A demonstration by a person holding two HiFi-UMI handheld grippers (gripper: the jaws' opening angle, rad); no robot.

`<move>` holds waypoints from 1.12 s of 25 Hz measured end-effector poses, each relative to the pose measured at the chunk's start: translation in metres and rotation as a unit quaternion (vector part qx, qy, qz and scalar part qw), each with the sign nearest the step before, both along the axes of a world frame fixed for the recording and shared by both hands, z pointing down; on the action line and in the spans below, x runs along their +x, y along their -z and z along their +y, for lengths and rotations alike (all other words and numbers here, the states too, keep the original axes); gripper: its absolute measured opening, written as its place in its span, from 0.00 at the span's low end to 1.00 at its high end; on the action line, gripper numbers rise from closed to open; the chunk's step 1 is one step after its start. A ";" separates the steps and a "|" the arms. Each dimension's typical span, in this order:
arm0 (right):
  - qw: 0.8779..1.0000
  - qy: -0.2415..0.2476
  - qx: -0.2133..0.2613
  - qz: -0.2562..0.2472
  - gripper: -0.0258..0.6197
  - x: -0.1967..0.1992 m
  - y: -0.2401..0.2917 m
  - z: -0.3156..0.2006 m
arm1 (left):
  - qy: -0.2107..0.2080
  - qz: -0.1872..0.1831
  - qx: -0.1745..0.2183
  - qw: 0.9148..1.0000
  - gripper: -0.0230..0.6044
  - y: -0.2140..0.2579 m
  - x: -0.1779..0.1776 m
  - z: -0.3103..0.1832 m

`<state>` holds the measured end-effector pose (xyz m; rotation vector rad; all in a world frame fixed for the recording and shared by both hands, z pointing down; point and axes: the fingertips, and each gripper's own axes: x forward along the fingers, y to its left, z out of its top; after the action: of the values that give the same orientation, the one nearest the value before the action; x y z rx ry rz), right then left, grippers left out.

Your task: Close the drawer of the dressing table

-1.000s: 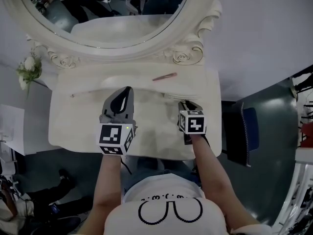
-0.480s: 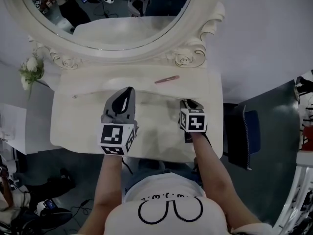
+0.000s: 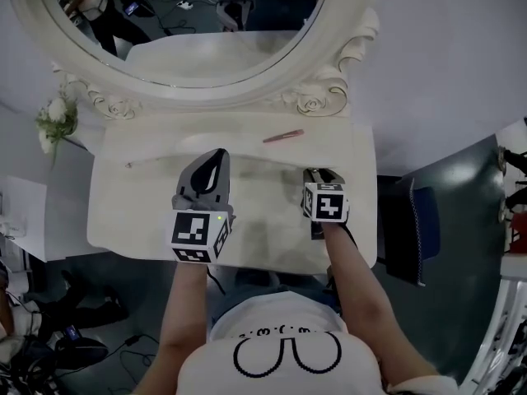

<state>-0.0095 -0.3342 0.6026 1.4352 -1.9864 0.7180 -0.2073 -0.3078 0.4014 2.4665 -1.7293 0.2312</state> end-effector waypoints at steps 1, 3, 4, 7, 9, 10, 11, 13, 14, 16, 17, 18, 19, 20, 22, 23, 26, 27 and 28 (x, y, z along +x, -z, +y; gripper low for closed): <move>1.000 -0.002 -0.001 -0.006 0.32 0.000 0.001 0.001 | -0.001 0.001 0.000 1.000 0.03 0.000 0.000 0.001; 1.000 -0.006 0.002 -0.017 0.40 0.000 0.004 0.003 | -0.003 0.002 0.000 1.000 0.03 0.000 0.001 0.003; 1.000 -0.007 0.008 -0.020 0.43 0.001 0.006 0.004 | -0.004 0.003 0.000 1.000 0.03 -0.001 0.002 0.004; 0.999 -0.009 0.025 -0.024 0.51 0.003 0.012 0.008 | -0.010 0.004 0.001 1.000 0.03 -0.002 0.005 0.008; 0.999 -0.011 0.029 -0.028 0.53 0.004 0.015 0.012 | -0.014 0.005 0.001 1.000 0.03 -0.002 0.007 0.011; 0.999 -0.012 0.031 -0.031 0.53 0.004 0.016 0.014 | -0.016 0.006 0.002 1.000 0.03 -0.002 0.008 0.012; 0.999 -0.012 0.032 -0.033 0.53 0.004 0.018 0.016 | -0.018 0.007 0.002 1.000 0.03 -0.001 0.009 0.014; 0.999 -0.006 0.034 -0.042 0.56 0.002 0.024 0.021 | -0.022 0.009 0.003 1.000 0.03 0.000 0.011 0.017; 0.998 -0.001 0.036 -0.049 0.60 -0.001 0.028 0.024 | -0.023 0.010 0.004 1.000 0.03 0.000 0.011 0.019; 0.997 0.007 0.045 -0.059 0.63 -0.004 0.040 0.028 | -0.025 0.011 0.005 1.000 0.03 0.001 0.012 0.022; 0.997 0.012 0.051 -0.061 0.63 -0.005 0.047 0.031 | -0.027 0.011 0.007 1.000 0.03 0.002 0.013 0.024; 0.996 0.016 0.057 -0.060 0.63 -0.005 0.055 0.033 | -0.028 0.012 0.008 0.999 0.03 0.002 0.014 0.025; 0.996 0.021 0.062 -0.059 0.63 -0.004 0.063 0.036 | -0.031 0.013 0.010 0.999 0.03 0.003 0.015 0.027; 0.996 0.026 0.068 -0.056 0.63 -0.002 0.071 0.040 | -0.033 0.014 0.011 0.999 0.03 0.004 0.016 0.028; 0.995 0.037 0.085 -0.049 0.63 0.002 0.089 0.048 | -0.036 0.016 0.015 0.999 0.03 0.007 0.019 0.031; 0.994 0.042 0.094 -0.046 0.62 0.004 0.098 0.053 | -0.038 0.018 0.017 0.999 0.03 0.009 0.020 0.033; 0.990 0.046 0.127 -0.040 0.59 0.012 0.125 0.070 | -0.043 0.020 0.025 0.999 0.03 0.015 0.025 0.040; 0.988 0.045 0.141 -0.037 0.54 0.016 0.134 0.074 | -0.045 0.021 0.028 0.998 0.03 0.017 0.027 0.041; 0.986 0.042 0.157 -0.034 0.46 0.020 0.144 0.078 | -0.046 0.021 0.031 0.998 0.03 0.020 0.029 0.043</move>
<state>0.0105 -0.2561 0.4582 1.5079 -2.2756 0.4354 -0.1782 -0.2648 0.3815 2.5783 -1.6317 0.1350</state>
